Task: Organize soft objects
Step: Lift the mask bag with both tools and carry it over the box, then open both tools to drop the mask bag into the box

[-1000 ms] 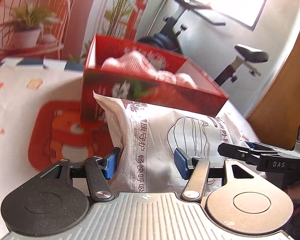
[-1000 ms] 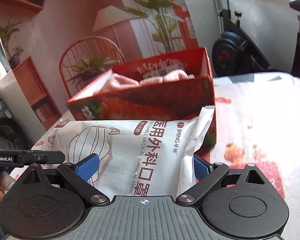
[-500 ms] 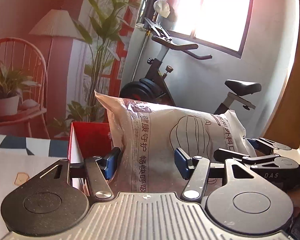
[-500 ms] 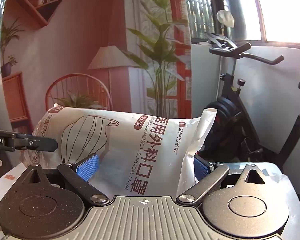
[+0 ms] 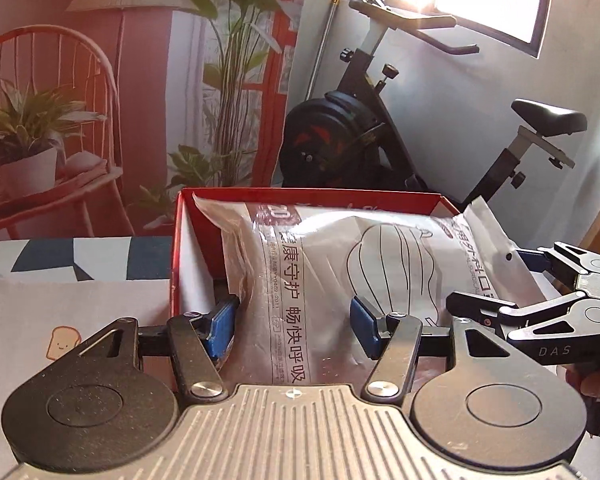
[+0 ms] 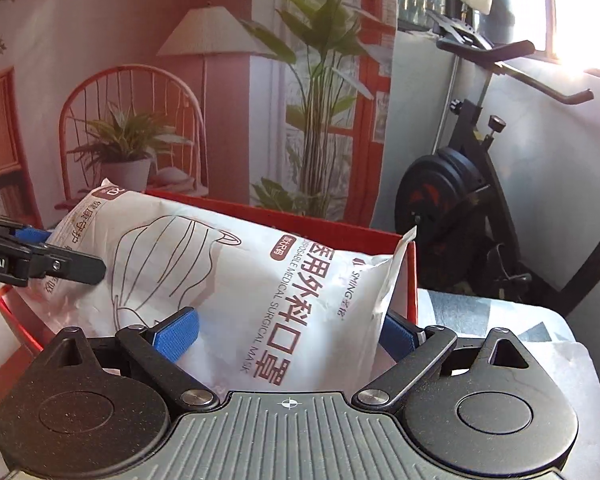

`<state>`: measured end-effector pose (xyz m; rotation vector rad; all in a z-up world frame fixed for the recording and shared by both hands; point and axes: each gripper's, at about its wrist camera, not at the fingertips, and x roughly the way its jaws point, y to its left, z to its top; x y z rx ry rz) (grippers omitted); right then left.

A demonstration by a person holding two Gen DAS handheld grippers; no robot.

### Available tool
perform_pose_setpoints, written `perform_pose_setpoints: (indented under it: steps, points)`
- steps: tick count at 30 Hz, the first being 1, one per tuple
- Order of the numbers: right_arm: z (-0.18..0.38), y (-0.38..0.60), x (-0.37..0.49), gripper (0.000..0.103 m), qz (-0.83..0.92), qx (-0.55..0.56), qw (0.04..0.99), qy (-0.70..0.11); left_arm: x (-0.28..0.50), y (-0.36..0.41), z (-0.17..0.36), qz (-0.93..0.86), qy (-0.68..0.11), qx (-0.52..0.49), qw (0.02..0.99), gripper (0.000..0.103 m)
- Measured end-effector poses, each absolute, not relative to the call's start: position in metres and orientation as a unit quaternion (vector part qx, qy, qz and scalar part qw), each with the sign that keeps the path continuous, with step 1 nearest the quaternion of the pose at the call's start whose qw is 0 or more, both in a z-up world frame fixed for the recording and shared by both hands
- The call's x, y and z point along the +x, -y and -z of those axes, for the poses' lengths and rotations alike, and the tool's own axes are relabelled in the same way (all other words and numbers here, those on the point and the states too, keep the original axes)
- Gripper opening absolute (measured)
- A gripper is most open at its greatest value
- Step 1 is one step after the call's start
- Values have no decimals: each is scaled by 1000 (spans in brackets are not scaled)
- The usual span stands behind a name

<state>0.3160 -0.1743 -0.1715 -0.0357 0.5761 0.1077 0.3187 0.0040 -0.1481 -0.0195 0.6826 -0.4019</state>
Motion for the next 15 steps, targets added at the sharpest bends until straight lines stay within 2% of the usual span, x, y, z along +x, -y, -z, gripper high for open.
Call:
perform_pose_setpoints:
  steps: [5, 7, 9, 10, 11, 15]
  points:
    - [175, 184, 312, 93, -50, -2, 957, -286, 315, -19, 137, 177, -319, -17, 931, 62]
    - [173, 189, 309, 92, -46, -2, 958, -282, 311, -19, 129, 167, -308, -2, 937, 58]
    - [167, 193, 305, 88, -44, -2, 961, -274, 310, -17, 121, 170, -297, 5, 940, 40]
    - [165, 195, 304, 85, -45, 0, 962, -270, 310, -16, 119, 172, -293, 6, 940, 36]
    - [161, 196, 302, 78, -48, 2, 963, -267, 309, -12, 115, 173, -287, 6, 942, 31]
    - [150, 197, 298, 44, -72, 3, 964, -258, 318, 8, 116, 203, -291, 11, 935, 31]
